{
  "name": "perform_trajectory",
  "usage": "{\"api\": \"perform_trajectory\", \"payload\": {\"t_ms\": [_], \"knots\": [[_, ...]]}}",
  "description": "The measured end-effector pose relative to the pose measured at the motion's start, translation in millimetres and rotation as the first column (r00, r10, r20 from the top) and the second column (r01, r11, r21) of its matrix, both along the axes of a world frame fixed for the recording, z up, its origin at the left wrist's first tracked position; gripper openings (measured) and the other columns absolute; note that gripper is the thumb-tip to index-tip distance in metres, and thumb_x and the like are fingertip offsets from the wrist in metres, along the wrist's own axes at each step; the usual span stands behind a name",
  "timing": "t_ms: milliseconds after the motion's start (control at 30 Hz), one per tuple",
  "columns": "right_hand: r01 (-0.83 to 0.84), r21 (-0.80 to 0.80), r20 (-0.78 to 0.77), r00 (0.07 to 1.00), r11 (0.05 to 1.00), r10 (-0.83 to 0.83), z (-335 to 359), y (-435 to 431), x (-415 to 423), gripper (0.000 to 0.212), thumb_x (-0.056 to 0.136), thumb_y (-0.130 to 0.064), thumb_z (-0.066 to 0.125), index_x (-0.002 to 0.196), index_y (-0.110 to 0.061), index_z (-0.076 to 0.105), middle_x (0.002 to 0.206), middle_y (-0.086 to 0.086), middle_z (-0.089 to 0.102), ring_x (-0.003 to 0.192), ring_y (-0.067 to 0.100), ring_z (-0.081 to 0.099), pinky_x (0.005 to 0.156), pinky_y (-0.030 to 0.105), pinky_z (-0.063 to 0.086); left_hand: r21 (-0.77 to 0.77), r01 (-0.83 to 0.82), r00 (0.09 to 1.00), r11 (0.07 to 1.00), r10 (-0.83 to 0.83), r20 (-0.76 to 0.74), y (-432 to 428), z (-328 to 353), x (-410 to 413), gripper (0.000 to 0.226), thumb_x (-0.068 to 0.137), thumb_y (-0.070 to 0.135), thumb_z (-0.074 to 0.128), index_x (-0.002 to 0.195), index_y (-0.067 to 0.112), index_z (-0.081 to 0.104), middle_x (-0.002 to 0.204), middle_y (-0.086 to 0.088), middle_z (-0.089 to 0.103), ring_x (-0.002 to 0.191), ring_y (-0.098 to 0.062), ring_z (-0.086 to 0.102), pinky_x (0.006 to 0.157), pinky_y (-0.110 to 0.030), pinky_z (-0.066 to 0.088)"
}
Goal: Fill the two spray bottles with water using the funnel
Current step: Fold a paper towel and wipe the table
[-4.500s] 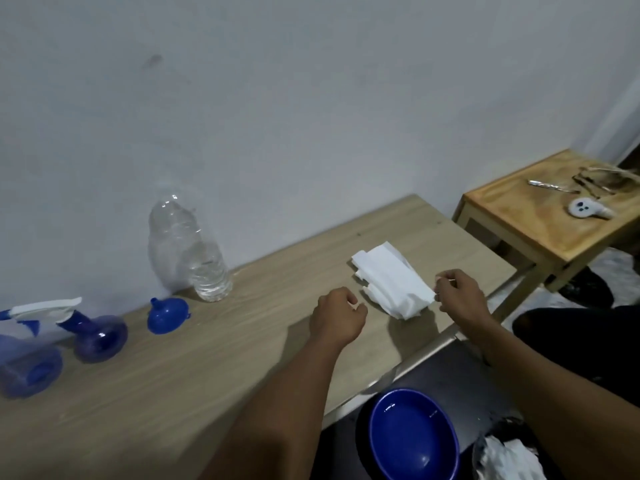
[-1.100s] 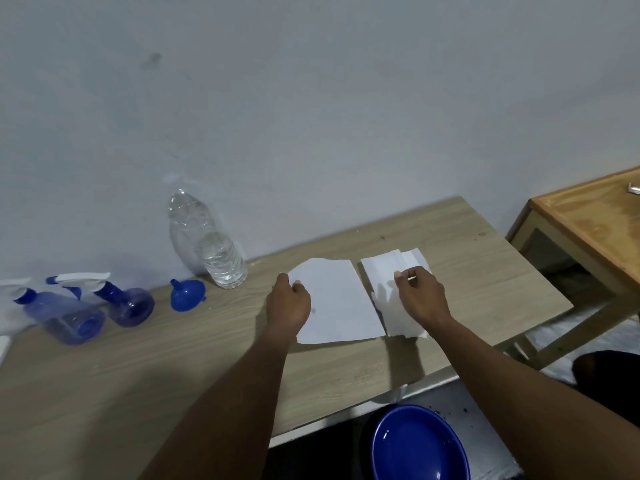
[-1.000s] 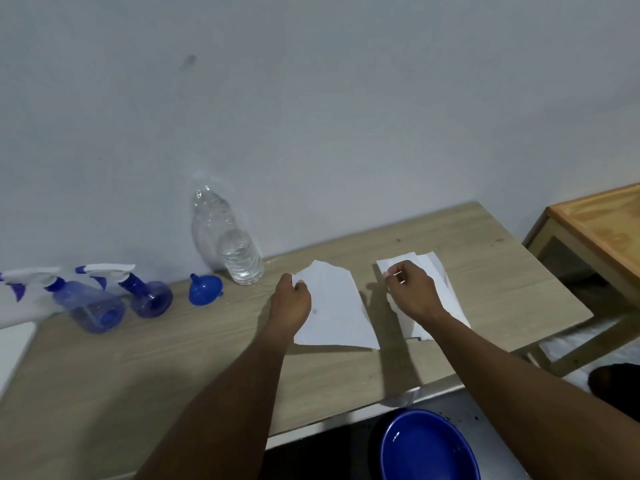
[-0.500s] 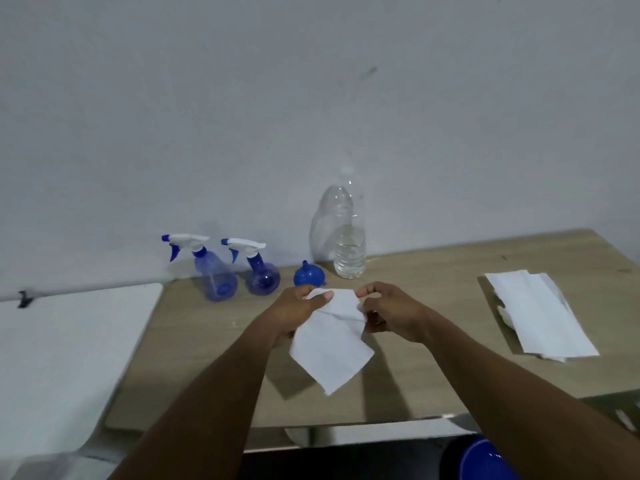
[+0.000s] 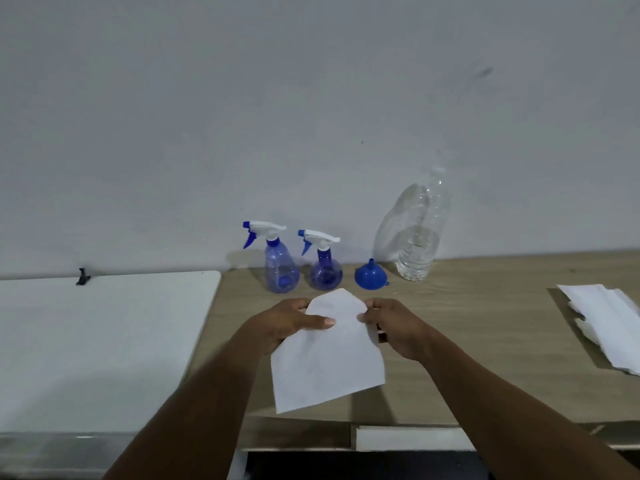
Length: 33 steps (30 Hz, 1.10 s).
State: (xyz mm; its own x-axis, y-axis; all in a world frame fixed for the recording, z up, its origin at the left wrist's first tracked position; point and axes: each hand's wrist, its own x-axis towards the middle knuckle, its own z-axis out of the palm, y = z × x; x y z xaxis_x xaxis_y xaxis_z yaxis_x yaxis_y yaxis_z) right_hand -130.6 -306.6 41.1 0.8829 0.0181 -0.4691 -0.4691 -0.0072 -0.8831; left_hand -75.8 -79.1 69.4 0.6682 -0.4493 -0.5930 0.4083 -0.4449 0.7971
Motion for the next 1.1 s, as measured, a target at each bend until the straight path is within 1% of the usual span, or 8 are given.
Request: {"api": "perform_trajectory", "payload": {"t_ms": [67, 167, 467, 567, 733, 867, 1000, 1100], "knots": [[0.102, 0.065, -0.001, 0.995, 0.993, -0.102, -0.9, 3.8, 8.1, 0.024, 0.09, -0.005, 0.059, 0.114, -0.009, 0.062, 0.109, 0.02, 0.072, 0.095, 0.035, 0.068, 0.086, 0.047, 0.055, -0.004, 0.011, 0.996, 1.0, -0.011, -0.092, 16.9, -4.4, 2.3, 0.069, 0.065, 0.025, 0.092, 0.126, 0.016, 0.06, 0.116, -0.01, 0.072, 0.106, -0.033, 0.069, 0.094, -0.052, 0.054], [0.209, 0.058, 0.036, 0.977, 0.976, -0.212, -2.3, 2.0, 16.8, 0.027, 0.093, -0.003, 0.057, 0.112, -0.022, 0.062, 0.116, 0.023, 0.067, 0.091, 0.033, 0.064, 0.083, 0.043, 0.052, -0.02, -0.115, 0.979, 0.993, 0.11, -0.174, 37.7, -17.9, 4.6, 0.067, 0.066, 0.008, 0.09, 0.125, 0.009, 0.06, 0.116, -0.017, 0.071, 0.108, -0.036, 0.068, 0.095, -0.054, 0.052], [0.153, 0.055, 0.01, 0.988, 0.987, -0.154, 0.1, 12.8, 16.0, 0.021, 0.094, 0.0, 0.056, 0.108, -0.002, 0.072, 0.118, 0.014, 0.068, 0.106, 0.027, 0.063, 0.095, 0.034, 0.049, -0.172, -0.489, 0.869, 0.855, 0.458, -0.188, 39.4, -36.3, 7.1, 0.03, 0.1, 0.008, 0.048, 0.125, 0.023, 0.054, 0.126, -0.014, 0.061, 0.094, -0.031, 0.065, 0.069, -0.043, 0.057], [0.132, -0.011, 0.04, 0.99, 0.991, -0.132, -4.3, 15.6, 19.4, 0.019, 0.086, 0.006, 0.067, 0.101, -0.003, 0.073, 0.117, 0.017, 0.069, 0.105, 0.027, 0.063, 0.098, 0.035, 0.048, -0.223, -0.447, 0.891, 0.866, 0.408, -0.199, 40.0, -37.2, 4.5, 0.036, 0.094, 0.005, 0.06, 0.125, 0.022, 0.055, 0.123, -0.014, 0.063, 0.092, -0.03, 0.067, 0.072, -0.044, 0.058], [0.116, -0.272, 0.09, 0.991, 0.955, -0.094, -2.4, 14.8, 19.4, 0.01, 0.085, 0.001, 0.072, 0.094, -0.002, 0.076, 0.096, 0.012, 0.073, 0.084, 0.023, 0.065, 0.073, 0.034, 0.055, -0.118, -0.178, 0.984, 0.977, 0.175, -0.036, 50.7, -34.6, 6.3, 0.052, 0.076, -0.005, 0.079, 0.12, 0.018, 0.063, 0.103, -0.012, 0.067, 0.083, -0.023, 0.069, 0.081, -0.037, 0.059], [0.064, -0.446, 0.114, 0.993, 0.893, -0.014, -9.0, 17.7, 19.7, 0.007, 0.088, -0.011, 0.072, 0.085, -0.008, 0.077, 0.092, 0.01, 0.075, 0.091, 0.025, 0.069, 0.084, 0.041, 0.058, 0.092, -0.113, 0.974, 0.989, 0.092, 0.209, 50.4, -38.9, 10.4, 0.037, 0.074, 0.002, 0.082, 0.109, 0.009, 0.072, 0.103, -0.008, 0.068, 0.077, -0.013, 0.065, 0.064, -0.021, 0.056], [-0.014, -0.55, 0.109, 0.99, 0.835, 0.089, -13.0, 23.8, 18.0, 0.012, 0.092, -0.016, 0.069, 0.092, -0.006, 0.076, 0.099, 0.009, 0.073, 0.094, 0.023, 0.066, 0.076, 0.028, 0.053, 0.26, -0.13, 0.91, 0.957, 0.011, 0.415, 58.5, -49.6, 13.6, 0.024, 0.076, 0.021, 0.083, 0.097, 0.01, 0.076, 0.087, 0.0, 0.069, 0.078, -0.015, 0.064, 0.059, -0.019, 0.043], [-0.095, -0.571, 0.098, 0.978, 0.816, 0.182, -13.1, 24.1, 15.4, 0.014, 0.093, -0.015, 0.066, 0.096, -0.006, 0.076, 0.102, 0.008, 0.072, 0.091, 0.015, 0.062, 0.072, 0.019, 0.046, 0.294, -0.098, 0.899, 0.951, -0.042, 0.436, 72.5, -51.3, 8.3, 0.012, 0.084, 0.023, 0.077, 0.084, 0.011, 0.075, 0.066, 0.005, 0.062, 0.058, -0.005, 0.057, 0.049, -0.016, 0.039]]}}
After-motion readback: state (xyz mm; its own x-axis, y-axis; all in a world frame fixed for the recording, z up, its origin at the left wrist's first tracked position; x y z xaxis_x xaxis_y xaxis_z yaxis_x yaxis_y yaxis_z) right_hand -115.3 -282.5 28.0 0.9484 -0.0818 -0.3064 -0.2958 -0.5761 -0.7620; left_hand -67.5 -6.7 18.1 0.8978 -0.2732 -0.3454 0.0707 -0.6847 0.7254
